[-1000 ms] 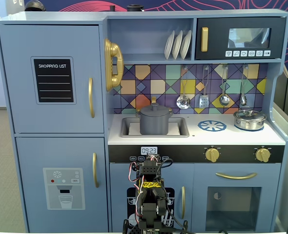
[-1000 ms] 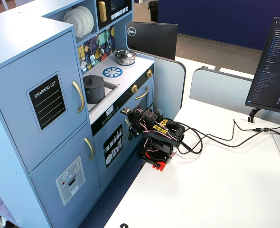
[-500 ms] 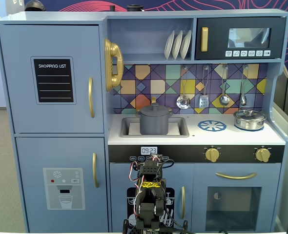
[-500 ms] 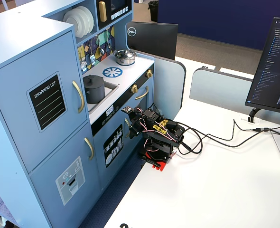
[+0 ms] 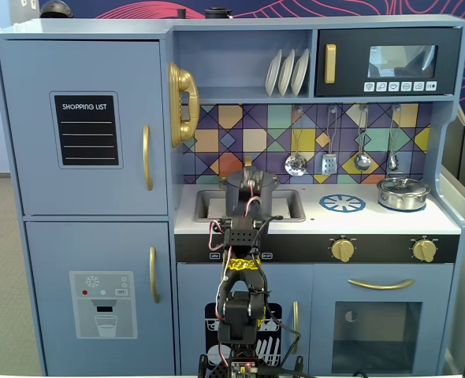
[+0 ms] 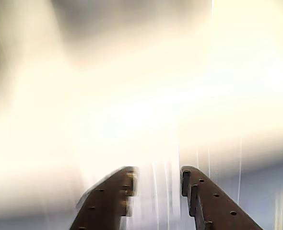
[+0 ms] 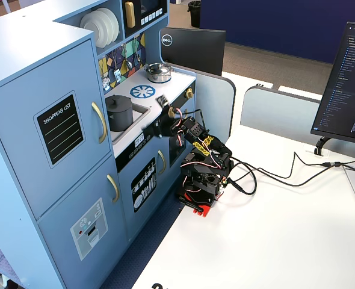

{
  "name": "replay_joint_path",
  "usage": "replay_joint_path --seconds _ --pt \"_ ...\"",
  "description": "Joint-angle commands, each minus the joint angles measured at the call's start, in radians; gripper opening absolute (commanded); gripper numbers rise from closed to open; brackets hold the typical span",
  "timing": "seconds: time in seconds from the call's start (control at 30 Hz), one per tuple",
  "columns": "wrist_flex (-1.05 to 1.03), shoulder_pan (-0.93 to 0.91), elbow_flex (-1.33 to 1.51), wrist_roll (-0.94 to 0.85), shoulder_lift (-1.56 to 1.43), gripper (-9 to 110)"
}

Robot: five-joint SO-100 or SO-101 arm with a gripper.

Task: Take off the lid from the gray recipient and place it on the counter

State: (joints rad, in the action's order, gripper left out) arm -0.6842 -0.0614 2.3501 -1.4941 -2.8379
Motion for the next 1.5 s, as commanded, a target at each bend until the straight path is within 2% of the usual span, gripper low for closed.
replay_joint_path --seconds 0.0,0.17,0.83,1.47 --pt "0.37 -0.005 -0.094 -0.046 0.038 10" --pt "0.413 -0.017 -0.104 -0.086 0.055 16" --pt "0.491 0.008 -0.285 -0.147 0.393 16" --pt "0.525 -0.009 -0.453 -0.112 0.653 15"
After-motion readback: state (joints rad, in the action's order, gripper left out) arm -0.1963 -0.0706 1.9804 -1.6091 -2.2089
